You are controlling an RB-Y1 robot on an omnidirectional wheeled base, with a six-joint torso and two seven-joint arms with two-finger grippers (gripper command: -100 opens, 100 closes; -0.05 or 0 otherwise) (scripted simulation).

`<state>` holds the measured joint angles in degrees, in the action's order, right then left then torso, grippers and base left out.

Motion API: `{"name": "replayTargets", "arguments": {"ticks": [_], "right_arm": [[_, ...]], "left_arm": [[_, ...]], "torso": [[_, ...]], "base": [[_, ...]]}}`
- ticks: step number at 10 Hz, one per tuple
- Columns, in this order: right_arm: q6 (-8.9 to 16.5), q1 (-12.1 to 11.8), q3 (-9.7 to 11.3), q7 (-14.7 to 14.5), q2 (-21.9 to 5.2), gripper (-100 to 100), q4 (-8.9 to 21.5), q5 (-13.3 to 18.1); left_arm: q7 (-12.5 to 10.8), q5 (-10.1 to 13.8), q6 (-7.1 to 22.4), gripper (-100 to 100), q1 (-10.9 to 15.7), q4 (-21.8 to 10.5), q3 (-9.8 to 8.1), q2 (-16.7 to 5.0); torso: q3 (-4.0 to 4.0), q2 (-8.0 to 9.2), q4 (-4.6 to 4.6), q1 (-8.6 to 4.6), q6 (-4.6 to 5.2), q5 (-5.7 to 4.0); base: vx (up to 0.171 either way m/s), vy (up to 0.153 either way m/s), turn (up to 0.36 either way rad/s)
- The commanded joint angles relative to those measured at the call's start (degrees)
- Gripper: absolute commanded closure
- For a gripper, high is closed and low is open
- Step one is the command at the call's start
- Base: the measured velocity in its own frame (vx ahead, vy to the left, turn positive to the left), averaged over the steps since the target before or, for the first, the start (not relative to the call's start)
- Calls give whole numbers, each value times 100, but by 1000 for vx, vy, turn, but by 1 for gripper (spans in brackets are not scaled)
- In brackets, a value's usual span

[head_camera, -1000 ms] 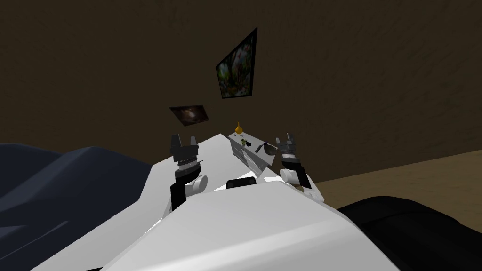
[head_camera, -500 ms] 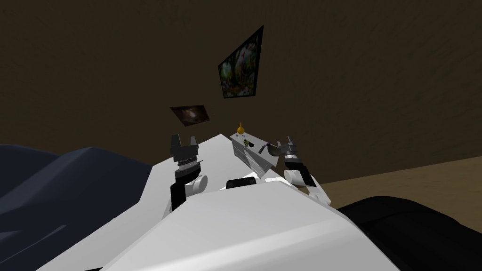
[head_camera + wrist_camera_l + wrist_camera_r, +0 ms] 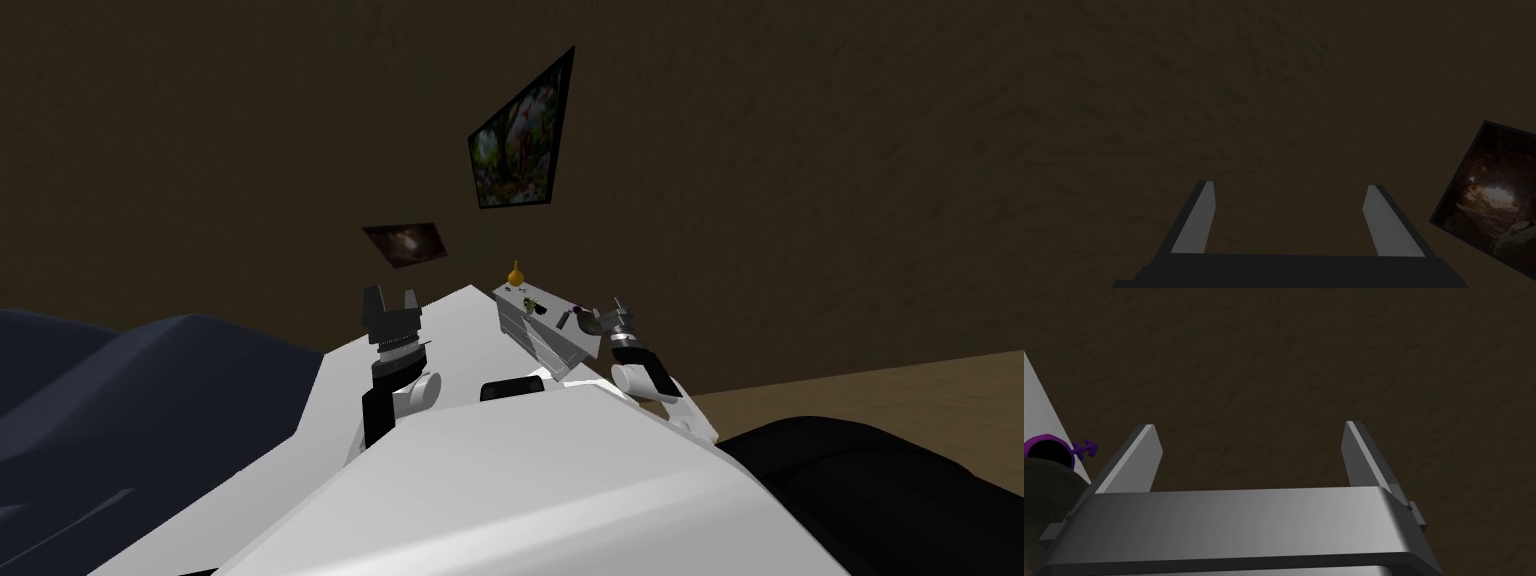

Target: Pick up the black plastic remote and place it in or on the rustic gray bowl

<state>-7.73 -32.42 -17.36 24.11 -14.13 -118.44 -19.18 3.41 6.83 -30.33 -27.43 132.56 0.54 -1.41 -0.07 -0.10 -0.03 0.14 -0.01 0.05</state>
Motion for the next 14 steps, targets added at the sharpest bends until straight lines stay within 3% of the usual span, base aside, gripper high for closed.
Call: {"name": "replayTargets", "arguments": {"ticks": [1,2,3,5,6,7,8,10,11,14], "right_arm": [[286,-42,-137,250,-82,-100,164,-186],[430,-42,-137,250,-82,-100,164,-186],[599,-68,-275,501,-189,-100,367,-376],[783,-68,-275,521,-189,-100,367,-376],[1015,-91,-409,785,-298,-100,581,-568],[1138,-91,-409,800,-298,-100,581,-568],[1293,-110,-537,1029,-408,-100,805,-761],[1515,-110,-537,1086,-408,-100,805,-761],[1733,-127,-658,1344,-519,-100,1036,-953],[2270,-141,-773,1676,-629,-100,1275,-1145]], "left_arm": [[0,0,0,0,0,0,0,0],[0,0,0,0,0,0,0,0],[0,0,0,0,0,0,0,0],[0,0,0,0,0,0,0,0],[0,0,0,0,0,0,0,0],[0,0,0,0,0,0,0,0],[0,0,0,0,0,0,0,0],[0,0,0,0,-1,0,0,0],[0,0,0,0,0,0,0,0],[0,0,0,0,-1,0,0,0]], "torso": [[0,0,0,0,0,0],[-2,-4,0,6,1,0],[-2,-4,-1,9,1,1],[-8,-13,-3,20,0,5],[-3,-5,-1,1,0,1],[-4,-8,-1,9,1,1],[-6,-11,-2,9,0,2],[-11,-18,-4,16,0,3],[-2,-2,-1,4,0,1],[-7,-13,-2,16,0,3]], "base": [[39,64,11],[42,70,-5],[69,118,6],[46,65,-6],[54,74,17],[57,71,-8],[94,94,9],[45,66,-2],[39,81,13],[64,85,1]]}}
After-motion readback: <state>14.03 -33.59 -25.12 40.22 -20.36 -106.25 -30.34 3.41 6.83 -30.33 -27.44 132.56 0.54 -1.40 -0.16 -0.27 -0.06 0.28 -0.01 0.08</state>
